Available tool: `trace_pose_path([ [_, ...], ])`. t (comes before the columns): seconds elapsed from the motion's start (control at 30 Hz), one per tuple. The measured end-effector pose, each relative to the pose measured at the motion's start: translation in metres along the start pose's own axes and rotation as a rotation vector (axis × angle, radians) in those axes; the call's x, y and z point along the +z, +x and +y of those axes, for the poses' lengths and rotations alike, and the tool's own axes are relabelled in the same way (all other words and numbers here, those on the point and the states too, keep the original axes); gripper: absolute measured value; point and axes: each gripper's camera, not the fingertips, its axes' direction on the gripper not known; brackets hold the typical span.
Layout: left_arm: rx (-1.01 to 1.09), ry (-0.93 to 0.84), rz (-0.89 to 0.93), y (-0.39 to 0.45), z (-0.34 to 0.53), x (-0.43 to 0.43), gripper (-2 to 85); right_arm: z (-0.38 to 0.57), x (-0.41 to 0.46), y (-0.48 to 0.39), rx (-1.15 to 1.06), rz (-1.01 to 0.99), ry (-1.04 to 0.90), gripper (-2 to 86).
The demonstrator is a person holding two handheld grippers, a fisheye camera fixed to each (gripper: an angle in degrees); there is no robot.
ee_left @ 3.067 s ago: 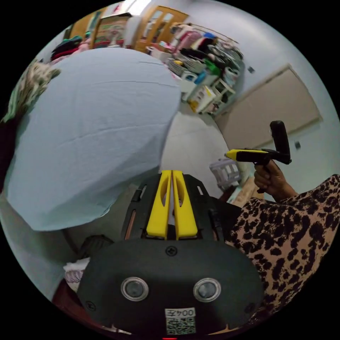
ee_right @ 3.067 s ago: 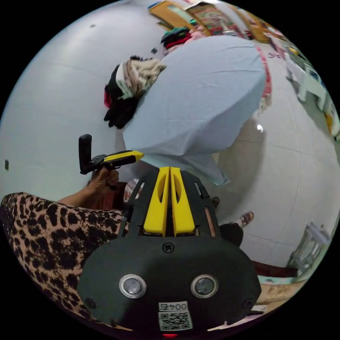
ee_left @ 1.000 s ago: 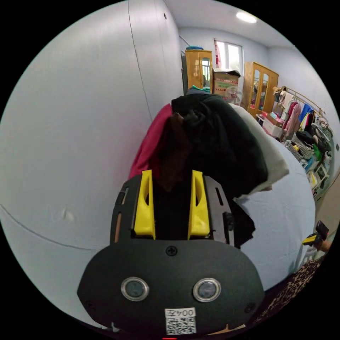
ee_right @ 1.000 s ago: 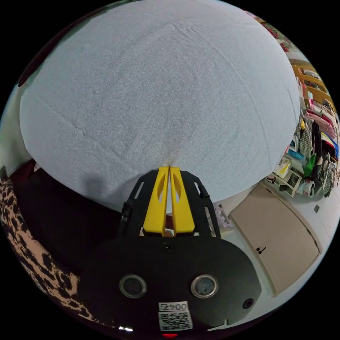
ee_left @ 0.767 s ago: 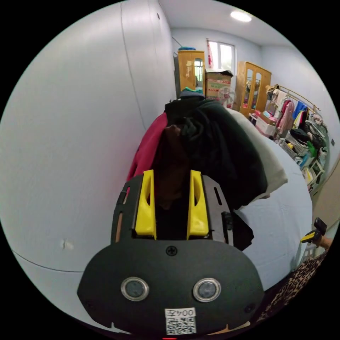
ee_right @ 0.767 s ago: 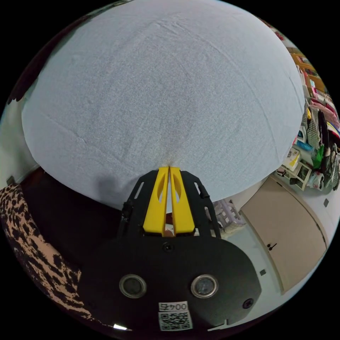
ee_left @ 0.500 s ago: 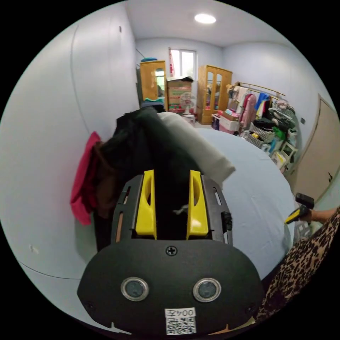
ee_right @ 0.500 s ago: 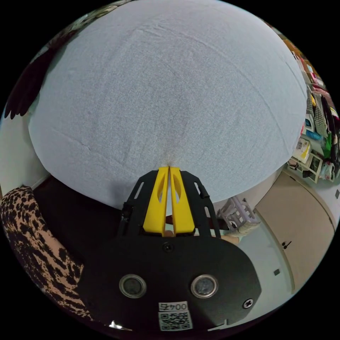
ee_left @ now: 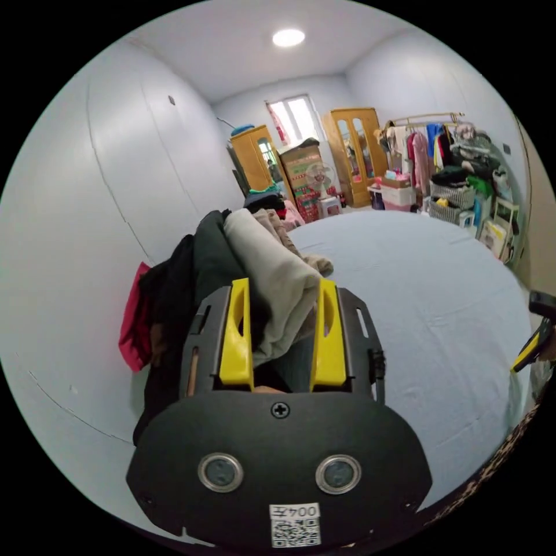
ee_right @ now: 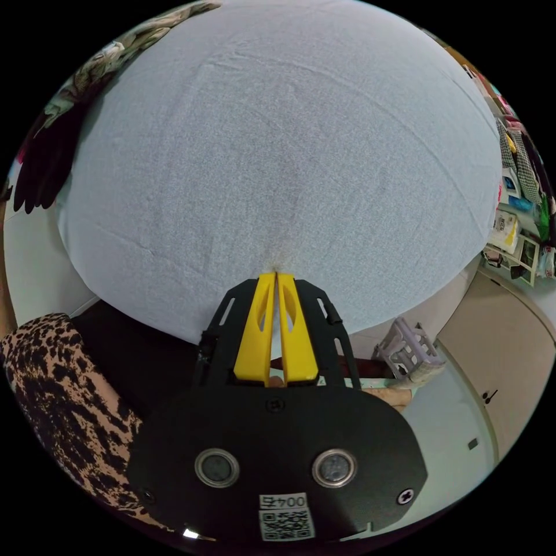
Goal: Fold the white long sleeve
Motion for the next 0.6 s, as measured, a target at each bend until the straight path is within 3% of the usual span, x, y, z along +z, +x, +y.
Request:
trace_pose_path([
  [0.13, 0.029, -0.13, -0.007, -0.001, -0.008, 0.055, 18.9, 0.01, -0.011, 0.016, -0.004, -0.008, -0.005, -0.6],
  [0.3, 0.045, -0.15, 0.048, -0.04, -0.03, 0.083, 12.9, 0.027, -0.026, 0.033, -0.001, -0.026, 0.019, -0.6],
  [0.47, -0.292, 0.003, 0.393, -0.217, -0.076, 0.059, 7.9, 0.043, -0.045, 0.049, 0.001, -0.052, 0.04, -0.6],
  [0.6, -0.445, 0.178, 0.511, -0.336, -0.102, 0.017, 7.4, 0.049, -0.058, 0.058, -0.008, -0.071, 0.035, -0.7],
])
